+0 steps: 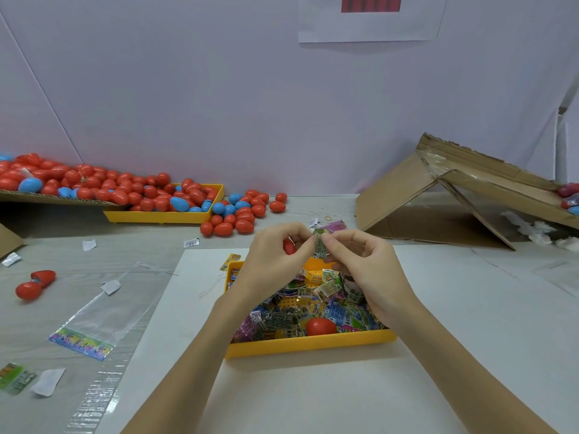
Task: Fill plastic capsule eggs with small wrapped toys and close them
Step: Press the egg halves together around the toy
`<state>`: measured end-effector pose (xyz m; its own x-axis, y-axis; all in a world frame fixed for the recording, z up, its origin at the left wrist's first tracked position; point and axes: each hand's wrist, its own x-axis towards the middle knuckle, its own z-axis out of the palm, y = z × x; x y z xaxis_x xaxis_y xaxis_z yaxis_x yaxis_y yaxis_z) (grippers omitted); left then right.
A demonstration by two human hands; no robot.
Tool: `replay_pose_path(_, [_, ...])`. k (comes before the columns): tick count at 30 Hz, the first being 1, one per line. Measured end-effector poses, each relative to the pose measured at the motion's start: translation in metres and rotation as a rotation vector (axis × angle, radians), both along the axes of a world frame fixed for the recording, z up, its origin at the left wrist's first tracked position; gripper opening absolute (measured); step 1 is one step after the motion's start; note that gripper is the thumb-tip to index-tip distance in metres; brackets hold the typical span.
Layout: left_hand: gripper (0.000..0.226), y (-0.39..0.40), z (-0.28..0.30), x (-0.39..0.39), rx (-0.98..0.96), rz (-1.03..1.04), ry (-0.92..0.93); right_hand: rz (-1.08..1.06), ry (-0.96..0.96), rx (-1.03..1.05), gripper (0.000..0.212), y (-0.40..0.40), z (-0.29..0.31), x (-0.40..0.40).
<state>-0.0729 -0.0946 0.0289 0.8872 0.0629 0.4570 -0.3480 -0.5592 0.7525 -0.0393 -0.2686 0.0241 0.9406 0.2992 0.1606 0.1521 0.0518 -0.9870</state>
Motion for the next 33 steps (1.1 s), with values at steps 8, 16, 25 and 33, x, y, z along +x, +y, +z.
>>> replay_pose_path(8, [0.014, -0.001, -0.003, 0.0, 0.161, 0.106, -0.114, -0.037, -0.089, -0.085, 0.015, 0.0, -0.002, 0.0])
replay_pose_path(16, [0.013, -0.001, 0.007, -0.003, -0.309, -0.12, 0.258, -0.037, 0.19, 0.168, 0.024, -0.002, 0.002, 0.003])
replay_pose_path(25, [0.037, 0.014, 0.01, -0.004, -0.254, -0.217, 0.157, -0.188, -0.233, -0.101, 0.011, -0.008, 0.001, 0.007])
replay_pose_path(33, [0.033, 0.013, 0.012, -0.005, -0.223, -0.246, 0.192, -0.17, -0.225, -0.121, 0.013, -0.008, 0.004, 0.006])
